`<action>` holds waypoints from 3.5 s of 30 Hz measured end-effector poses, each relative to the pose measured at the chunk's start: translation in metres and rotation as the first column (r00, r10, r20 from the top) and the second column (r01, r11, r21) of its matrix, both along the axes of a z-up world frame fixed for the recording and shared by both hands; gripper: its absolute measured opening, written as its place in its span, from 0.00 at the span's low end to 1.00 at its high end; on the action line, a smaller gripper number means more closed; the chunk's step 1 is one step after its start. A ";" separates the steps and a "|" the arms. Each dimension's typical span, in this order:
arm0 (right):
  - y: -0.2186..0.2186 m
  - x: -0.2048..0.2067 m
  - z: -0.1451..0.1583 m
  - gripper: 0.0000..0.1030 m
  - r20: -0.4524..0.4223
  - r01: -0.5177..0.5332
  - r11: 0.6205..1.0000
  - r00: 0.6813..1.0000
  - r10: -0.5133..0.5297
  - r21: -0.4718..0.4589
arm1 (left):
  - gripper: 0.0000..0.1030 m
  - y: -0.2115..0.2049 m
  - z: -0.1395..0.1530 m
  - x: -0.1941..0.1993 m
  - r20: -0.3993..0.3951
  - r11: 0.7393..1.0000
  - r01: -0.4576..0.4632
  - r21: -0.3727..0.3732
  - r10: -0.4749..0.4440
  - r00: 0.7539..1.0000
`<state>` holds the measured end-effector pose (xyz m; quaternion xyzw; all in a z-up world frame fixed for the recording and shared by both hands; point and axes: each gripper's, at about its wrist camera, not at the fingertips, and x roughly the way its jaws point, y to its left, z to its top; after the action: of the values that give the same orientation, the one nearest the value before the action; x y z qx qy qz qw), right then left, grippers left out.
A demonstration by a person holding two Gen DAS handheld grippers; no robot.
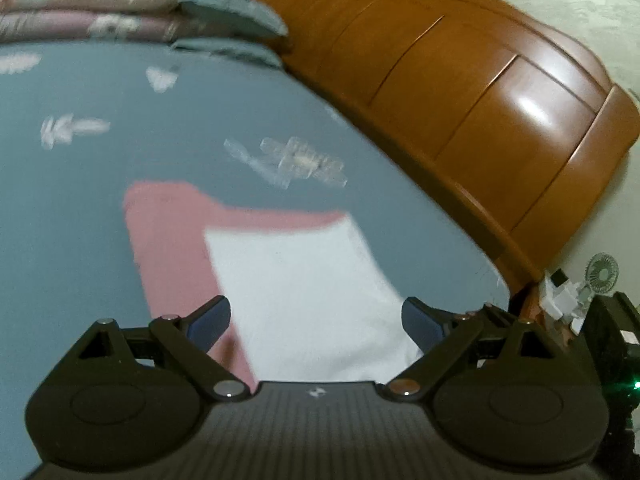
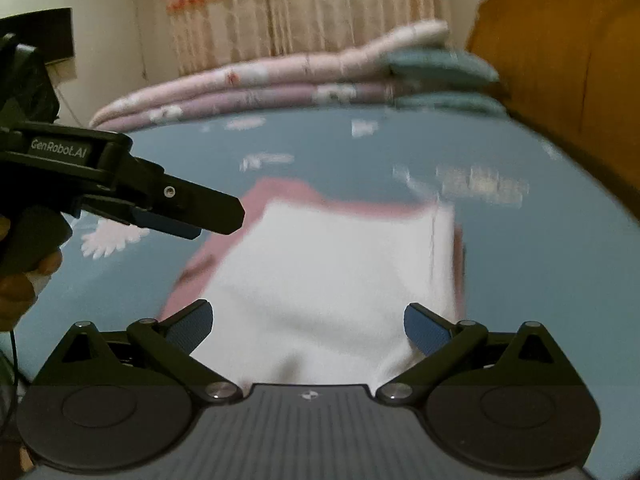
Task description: Fold clothes
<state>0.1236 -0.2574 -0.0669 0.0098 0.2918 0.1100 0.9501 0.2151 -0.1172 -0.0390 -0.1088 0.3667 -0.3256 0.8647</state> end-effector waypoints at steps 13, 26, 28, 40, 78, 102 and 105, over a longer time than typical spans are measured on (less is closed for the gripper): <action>-0.019 0.043 -0.028 1.00 -0.111 0.034 0.999 0.993 -0.033 0.008 | 0.90 -0.010 -0.042 0.038 -0.112 0.999 0.002 0.039 0.002 0.994; -0.023 0.044 -0.030 1.00 -0.126 0.053 0.997 0.991 -0.047 0.048 | 0.90 -0.008 -0.045 0.040 -0.117 1.000 0.012 0.029 -0.008 0.993; -0.026 0.044 -0.030 1.00 -0.124 0.060 0.996 0.991 -0.051 0.068 | 0.90 -0.008 -0.045 0.040 -0.114 0.999 0.013 0.029 -0.009 0.993; -0.020 0.022 -0.017 1.00 -0.041 0.041 0.999 0.998 -0.040 0.030 | 0.88 -0.022 -0.010 0.046 -0.090 0.998 0.039 0.046 -0.035 0.995; -0.037 -0.038 -0.005 1.00 0.017 0.059 0.980 0.998 -0.063 0.192 | 0.90 -0.138 -0.016 0.098 -0.275 0.965 0.262 -0.010 -0.254 0.927; -0.023 -0.061 0.002 1.00 -0.025 0.083 0.993 0.996 -0.081 0.078 | 0.92 -0.051 0.004 0.007 -0.112 0.984 0.167 0.066 -0.159 0.981; -0.023 -0.062 0.000 1.00 -0.035 0.096 0.992 0.995 -0.093 0.084 | 0.92 -0.029 -0.013 -0.013 -0.115 0.992 0.118 0.034 -0.113 0.987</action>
<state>0.0612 -0.2803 -0.0664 0.0660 0.3008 0.0772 0.9483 0.2018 -0.1457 -0.0525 -0.0879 0.4273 -0.3609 0.8243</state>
